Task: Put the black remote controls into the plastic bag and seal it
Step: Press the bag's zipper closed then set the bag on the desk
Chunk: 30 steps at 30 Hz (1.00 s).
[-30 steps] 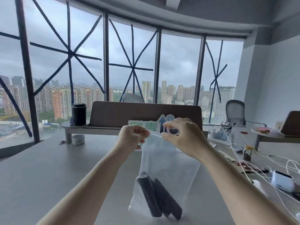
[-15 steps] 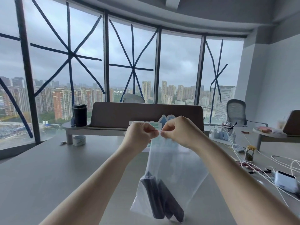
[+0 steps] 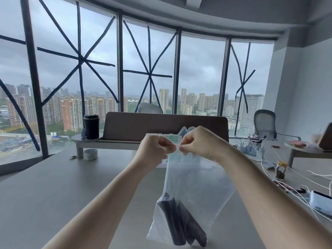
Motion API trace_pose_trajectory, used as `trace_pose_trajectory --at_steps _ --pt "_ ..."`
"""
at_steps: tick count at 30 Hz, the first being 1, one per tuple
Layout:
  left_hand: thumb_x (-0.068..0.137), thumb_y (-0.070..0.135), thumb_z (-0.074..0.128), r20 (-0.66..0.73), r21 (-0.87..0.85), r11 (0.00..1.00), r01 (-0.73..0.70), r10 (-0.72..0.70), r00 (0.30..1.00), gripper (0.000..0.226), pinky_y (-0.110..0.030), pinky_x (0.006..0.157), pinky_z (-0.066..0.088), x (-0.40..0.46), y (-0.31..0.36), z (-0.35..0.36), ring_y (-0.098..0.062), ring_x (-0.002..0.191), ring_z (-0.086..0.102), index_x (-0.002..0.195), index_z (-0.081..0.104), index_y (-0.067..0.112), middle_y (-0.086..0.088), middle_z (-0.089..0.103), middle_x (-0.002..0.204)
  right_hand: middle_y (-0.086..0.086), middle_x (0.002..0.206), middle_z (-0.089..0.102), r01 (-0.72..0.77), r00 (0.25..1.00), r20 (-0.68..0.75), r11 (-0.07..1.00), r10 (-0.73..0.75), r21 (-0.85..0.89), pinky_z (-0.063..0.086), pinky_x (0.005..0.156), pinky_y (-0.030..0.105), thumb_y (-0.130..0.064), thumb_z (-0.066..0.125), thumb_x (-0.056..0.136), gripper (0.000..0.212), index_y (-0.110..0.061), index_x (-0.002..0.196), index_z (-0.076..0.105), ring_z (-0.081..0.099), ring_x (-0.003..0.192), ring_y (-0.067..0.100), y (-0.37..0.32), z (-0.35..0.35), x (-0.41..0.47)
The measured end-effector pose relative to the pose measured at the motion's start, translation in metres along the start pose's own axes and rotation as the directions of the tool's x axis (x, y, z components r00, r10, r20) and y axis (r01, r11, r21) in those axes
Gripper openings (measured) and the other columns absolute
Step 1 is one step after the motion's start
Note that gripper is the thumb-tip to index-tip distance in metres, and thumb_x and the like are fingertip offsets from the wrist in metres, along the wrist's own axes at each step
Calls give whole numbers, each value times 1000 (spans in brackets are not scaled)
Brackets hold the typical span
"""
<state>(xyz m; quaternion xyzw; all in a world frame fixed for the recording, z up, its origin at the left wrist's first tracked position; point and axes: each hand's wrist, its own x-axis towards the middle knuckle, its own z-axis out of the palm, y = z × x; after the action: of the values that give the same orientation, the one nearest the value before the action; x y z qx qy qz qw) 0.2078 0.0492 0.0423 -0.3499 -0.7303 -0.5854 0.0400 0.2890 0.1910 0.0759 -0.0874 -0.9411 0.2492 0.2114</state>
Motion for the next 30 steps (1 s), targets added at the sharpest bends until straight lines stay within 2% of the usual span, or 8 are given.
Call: trace_pose_trajectory --at_steps 2,6,8,11,15,21,27,30 --pt "76 6 74 15 -5 1000 23 -23 1000 5 -16 36 36 1 -1 -1 -2 37 44 71 74 6 9 54 44 0 68 74 11 1000 -11 998 -12 -59 55 84 48 -40 69 67 11 -32 67 76 59 85 20 0 2 0" --pt "77 7 71 35 -20 997 72 -71 997 7 -19 39 37 3 -3 -2 -5 38 45 70 71 7 0 53 50 -6 63 64 50 997 -55 994 -55 -98 48 66 33 -32 70 80 25 -25 56 65 48 64 11 -1 6 -2" --pt "78 8 69 29 -15 996 85 -85 996 9 -20 41 37 4 -5 0 -4 36 45 69 69 8 1 51 46 -9 64 61 77 995 -56 992 -83 -100 44 64 29 -26 67 86 22 -24 64 66 51 59 6 -3 11 -4" --pt "81 10 66 13 -13 996 89 -89 996 16 -18 42 36 4 -8 4 -5 36 44 65 63 12 4 50 45 -5 78 67 90 990 -94 985 -104 -148 53 77 35 -27 62 89 12 -20 84 71 63 80 17 -4 17 -7" --pt "82 7 64 -74 -1 999 45 -45 996 26 -17 42 37 4 -13 10 -7 42 44 59 59 17 9 51 47 3 90 70 93 985 -120 969 -123 -230 53 80 40 -29 56 91 16 -21 87 69 64 88 29 -5 22 -11" --pt "80 9 68 -206 -45 998 45 -54 977 19 -32 62 45 10 -28 -4 -13 51 47 62 65 16 4 60 60 -1 99 72 67 980 -156 943 -123 -325 36 78 33 -27 53 94 18 -19 90 69 61 99 26 10 17 -19" --pt "82 4 66 -302 -95 994 56 -82 950 23 -22 45 36 14 -42 -33 -15 39 40 61 63 14 7 49 40 -3 101 73 17 981 -174 932 -86 -362 34 75 31 -29 53 95 18 -20 93 69 64 97 26 30 11 -30" --pt "81 3 66 -306 -103 993 64 -93 947 23 -23 45 35 14 -48 -44 -15 39 39 61 64 14 7 48 35 -4 97 70 15 983 -167 934 -79 -356 34 73 30 -29 53 95 18 -19 92 67 63 94 25 33 12 -33"
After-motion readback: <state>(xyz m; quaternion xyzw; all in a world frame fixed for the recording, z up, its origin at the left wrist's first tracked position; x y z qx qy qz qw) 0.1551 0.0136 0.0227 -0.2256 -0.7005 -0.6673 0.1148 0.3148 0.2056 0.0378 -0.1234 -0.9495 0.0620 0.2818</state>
